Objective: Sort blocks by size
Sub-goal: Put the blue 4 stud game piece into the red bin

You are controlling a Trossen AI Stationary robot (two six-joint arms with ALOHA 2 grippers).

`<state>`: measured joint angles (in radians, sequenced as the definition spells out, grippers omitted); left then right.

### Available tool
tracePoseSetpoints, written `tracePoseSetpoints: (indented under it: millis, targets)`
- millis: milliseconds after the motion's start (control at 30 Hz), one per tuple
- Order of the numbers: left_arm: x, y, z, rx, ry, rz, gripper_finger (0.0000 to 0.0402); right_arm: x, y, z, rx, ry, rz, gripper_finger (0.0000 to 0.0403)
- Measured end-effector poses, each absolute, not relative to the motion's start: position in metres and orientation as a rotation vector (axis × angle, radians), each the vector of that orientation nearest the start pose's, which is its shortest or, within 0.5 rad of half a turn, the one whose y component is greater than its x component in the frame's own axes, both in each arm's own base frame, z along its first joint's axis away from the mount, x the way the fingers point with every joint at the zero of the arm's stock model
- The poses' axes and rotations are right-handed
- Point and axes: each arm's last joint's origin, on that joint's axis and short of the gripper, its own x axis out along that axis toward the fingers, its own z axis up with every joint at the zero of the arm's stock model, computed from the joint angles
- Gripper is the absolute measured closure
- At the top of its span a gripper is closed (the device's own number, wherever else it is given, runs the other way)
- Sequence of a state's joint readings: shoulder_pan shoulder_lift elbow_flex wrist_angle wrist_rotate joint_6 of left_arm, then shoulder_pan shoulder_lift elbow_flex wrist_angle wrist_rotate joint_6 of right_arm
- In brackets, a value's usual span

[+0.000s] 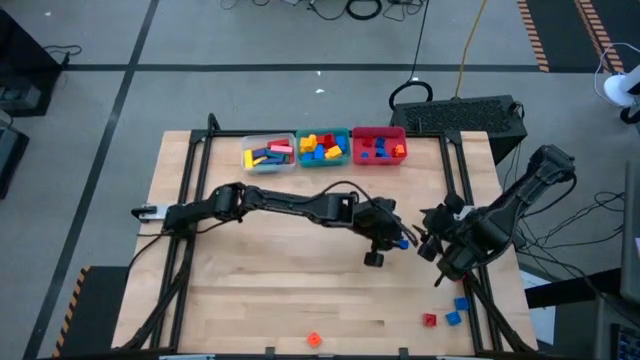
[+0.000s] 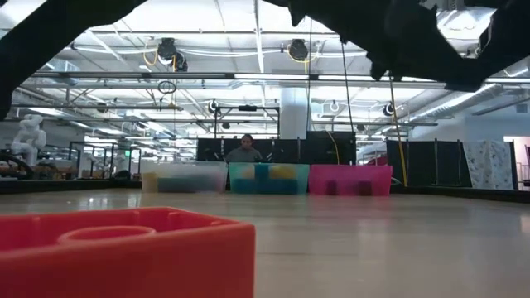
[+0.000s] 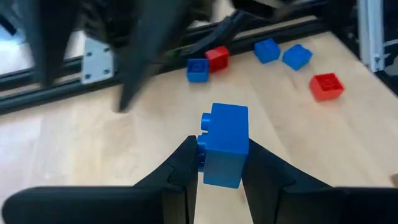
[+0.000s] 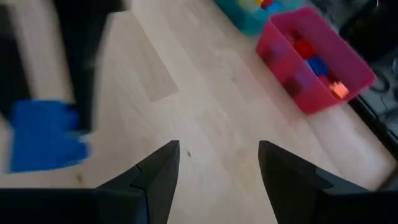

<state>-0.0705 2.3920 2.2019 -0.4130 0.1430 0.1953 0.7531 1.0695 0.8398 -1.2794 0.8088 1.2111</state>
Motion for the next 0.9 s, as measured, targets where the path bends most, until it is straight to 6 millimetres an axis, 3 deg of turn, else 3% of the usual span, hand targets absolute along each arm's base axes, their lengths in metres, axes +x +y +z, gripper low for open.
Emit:
tracePoseSetpoints:
  millis: [233, 433, 533, 667, 900]
  targets:
    - [0.533, -0.004, 0.25, 0.141, 0.665, -0.204, 0.0306, 0.127, 0.094, 0.217, -0.028, 0.782, -0.582, 0.02]
    - [0.532, 0.039, 0.252, 0.147, 0.66, -0.136, 0.0306, 0.144, 0.1, 0.197, -0.208, 0.698, -0.602, 0.02]
    - [0.53, 0.055, 0.252, 0.229, 0.669, -0.089, 0.0306, 0.152, 0.095, 0.194, -0.248, 0.621, -0.7, 0.02]
    - [0.528, 0.073, 0.252, 0.376, 0.711, 0.063, 0.0306, 0.158, 0.085, 0.193, -0.145, 0.571, -0.809, 0.02]
    - [0.516, 0.157, 0.244, 0.355, 0.73, 0.293, 0.0306, 0.16, 0.082, 0.193, -0.041, 0.53, -0.85, 0.02]
